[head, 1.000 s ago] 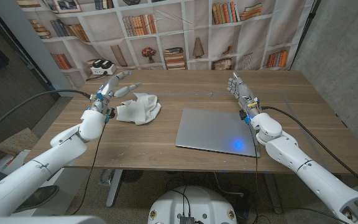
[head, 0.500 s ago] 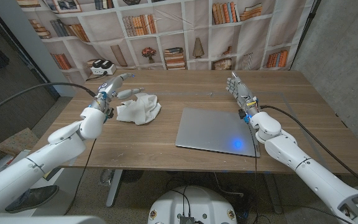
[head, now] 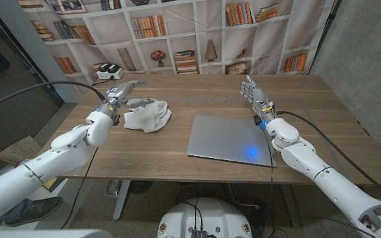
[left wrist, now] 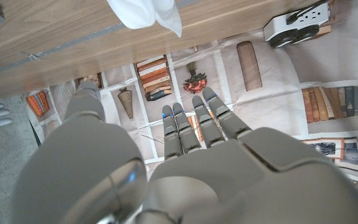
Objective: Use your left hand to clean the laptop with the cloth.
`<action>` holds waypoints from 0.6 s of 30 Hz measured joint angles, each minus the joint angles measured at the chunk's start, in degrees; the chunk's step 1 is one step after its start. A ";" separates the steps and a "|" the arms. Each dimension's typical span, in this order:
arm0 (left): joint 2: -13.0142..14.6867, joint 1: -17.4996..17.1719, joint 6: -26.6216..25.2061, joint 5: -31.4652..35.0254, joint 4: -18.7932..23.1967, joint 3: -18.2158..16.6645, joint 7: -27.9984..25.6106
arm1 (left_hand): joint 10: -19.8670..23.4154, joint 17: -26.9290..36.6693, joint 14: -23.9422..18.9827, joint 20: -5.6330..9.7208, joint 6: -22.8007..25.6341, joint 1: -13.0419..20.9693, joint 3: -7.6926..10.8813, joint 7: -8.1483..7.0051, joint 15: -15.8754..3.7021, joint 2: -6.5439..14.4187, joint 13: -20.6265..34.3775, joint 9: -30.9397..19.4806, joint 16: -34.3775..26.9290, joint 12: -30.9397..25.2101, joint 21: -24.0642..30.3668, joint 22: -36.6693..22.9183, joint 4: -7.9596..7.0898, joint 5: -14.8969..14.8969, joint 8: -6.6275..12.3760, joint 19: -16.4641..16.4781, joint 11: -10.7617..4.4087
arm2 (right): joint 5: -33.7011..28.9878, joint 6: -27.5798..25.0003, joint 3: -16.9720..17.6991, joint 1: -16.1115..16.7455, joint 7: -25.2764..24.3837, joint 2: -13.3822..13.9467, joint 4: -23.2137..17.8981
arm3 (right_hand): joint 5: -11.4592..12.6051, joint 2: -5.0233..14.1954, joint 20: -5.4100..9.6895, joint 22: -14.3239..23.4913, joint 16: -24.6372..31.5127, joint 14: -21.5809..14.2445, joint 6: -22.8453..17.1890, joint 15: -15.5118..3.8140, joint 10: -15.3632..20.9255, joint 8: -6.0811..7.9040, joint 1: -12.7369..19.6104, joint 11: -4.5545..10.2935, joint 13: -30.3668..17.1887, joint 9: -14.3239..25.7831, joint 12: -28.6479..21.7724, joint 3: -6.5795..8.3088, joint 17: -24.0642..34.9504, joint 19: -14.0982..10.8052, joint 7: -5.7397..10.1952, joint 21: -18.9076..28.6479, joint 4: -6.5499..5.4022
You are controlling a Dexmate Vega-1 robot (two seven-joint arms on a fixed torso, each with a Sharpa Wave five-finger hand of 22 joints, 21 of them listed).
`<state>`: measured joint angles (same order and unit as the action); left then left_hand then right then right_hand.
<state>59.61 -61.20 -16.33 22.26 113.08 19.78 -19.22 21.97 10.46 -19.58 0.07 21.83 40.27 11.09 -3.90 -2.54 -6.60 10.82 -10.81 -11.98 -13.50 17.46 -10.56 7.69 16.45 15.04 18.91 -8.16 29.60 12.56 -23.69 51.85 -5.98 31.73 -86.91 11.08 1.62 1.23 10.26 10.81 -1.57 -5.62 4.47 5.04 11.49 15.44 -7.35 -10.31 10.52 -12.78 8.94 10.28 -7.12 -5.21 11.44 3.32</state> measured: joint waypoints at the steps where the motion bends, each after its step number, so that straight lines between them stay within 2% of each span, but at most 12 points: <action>1: 0.16 0.09 0.00 0.00 0.25 0.20 0.00 | 0.19 0.08 0.00 -0.22 0.19 0.00 0.00 -0.20 0.00 0.00 0.00 0.00 0.00 0.00 0.00 0.00 0.00 0.00 0.00 0.22 -0.18 | 0.00 0.00 0.00 0.00 -0.01 0.00 0.00 | 0.00 0.00 0.00 0.00 0.00 0.00 0.00 0.00 0.00 0.00 0.00 0.00 0.00 0.00 0.00 0.00 0.00 0.00 0.00 0.00 0.00; 2: 0.36 0.21 0.00 0.00 0.56 0.48 0.00 | 0.21 0.09 0.00 -0.24 0.19 0.01 0.00 -0.19 0.00 0.00 0.00 0.00 0.00 0.00 0.00 0.00 0.00 0.00 0.00 0.24 -0.21 | 0.02 0.00 0.00 0.00 -0.04 0.00 0.00 | 0.00 0.00 0.00 0.00 0.00 0.00 0.00 0.00 0.00 0.00 0.00 0.00 0.00 0.00 0.00 0.00 0.00 0.00 0.00 0.00 0.00; 3: 0.49 0.31 -4.36 3.34 0.80 0.69 2.38 | 0.41 0.09 0.00 -0.31 0.19 0.02 0.00 -0.19 0.00 0.01 0.00 0.00 0.00 0.00 0.00 0.00 0.00 0.00 0.00 0.32 -0.39 | 0.02 0.01 -0.04 0.01 -0.06 -0.12 0.13 | 0.00 0.00 0.00 0.00 0.00 0.00 0.00 0.00 0.00 0.00 0.00 0.00 0.00 0.00 0.00 0.00 -0.07 0.00 0.00 0.00 0.00; 4: 0.68 0.45 -5.16 4.07 1.09 1.00 2.38 | 0.50 0.09 0.01 -0.31 0.27 0.26 0.00 -0.28 0.00 0.25 0.00 0.00 0.00 0.00 0.00 0.00 0.00 0.00 0.00 0.32 -0.47 | 0.04 0.00 -0.04 0.06 -0.09 -0.12 0.13 | 0.00 0.00 0.00 0.00 0.00 0.00 0.00 0.00 0.00 0.00 0.00 0.00 0.00 0.00 0.00 0.00 -0.12 0.00 0.00 0.00 0.00; 11: 1.51 1.16 -5.87 4.74 2.08 2.47 3.18 | 0.51 0.09 0.01 -0.66 0.47 1.17 0.24 -0.53 0.00 0.11 0.00 0.00 0.12 0.50 -0.20 0.00 0.23 0.00 -0.35 -0.04 -0.45 | 0.07 -0.03 -0.04 0.14 -0.37 -0.12 0.13 | 0.00 0.00 0.00 0.00 0.00 -0.11 0.00 0.11 0.00 0.00 0.00 0.00 0.00 0.00 0.29 0.00 0.00 0.00 0.00 0.00 0.00; 12: 1.62 1.41 -8.52 7.22 2.16 2.85 5.07 | 0.49 0.09 0.21 -0.93 0.15 1.23 0.24 -0.85 0.12 0.15 0.00 0.00 0.39 0.76 -0.49 0.00 0.23 0.00 -0.57 -0.34 -0.47 | 0.09 -0.10 -0.04 0.29 -0.39 -0.06 0.02 | 0.00 0.00 0.00 0.00 0.00 -0.19 0.00 0.18 0.00 0.00 0.00 0.00 0.00 0.00 0.29 0.00 0.00 0.00 0.00 0.00 0.00; 18: 1.80 2.87 -10.18 9.20 1.88 4.93 6.71 | -0.56 0.09 1.50 -1.22 -1.08 1.73 0.24 -1.62 0.19 0.07 0.26 0.01 0.77 1.33 -1.02 0.00 0.23 0.00 -1.14 -1.66 -0.66 | 0.15 -0.54 -0.04 0.26 -0.41 -0.05 0.01 | 0.00 0.00 0.00 0.00 0.00 -0.22 -0.08 0.21 0.00 0.00 0.00 0.00 0.00 0.00 0.29 0.00 -0.01 0.00 -0.09 0.00 0.00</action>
<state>61.40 -58.33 -26.51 31.46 114.96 24.71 -12.51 21.41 10.55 -18.08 -1.15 20.75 42.00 11.32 -5.52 -2.34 -6.53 11.08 -10.81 -11.20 -12.17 16.44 -10.56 7.92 16.45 13.90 17.25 -8.82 29.75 12.01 -23.73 52.11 -6.39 31.67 -86.90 11.08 1.62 1.23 10.26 10.81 -1.79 -5.71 4.67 5.03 11.49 15.44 -7.35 -10.30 10.52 -12.49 8.94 10.28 -7.12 -5.30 11.44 3.32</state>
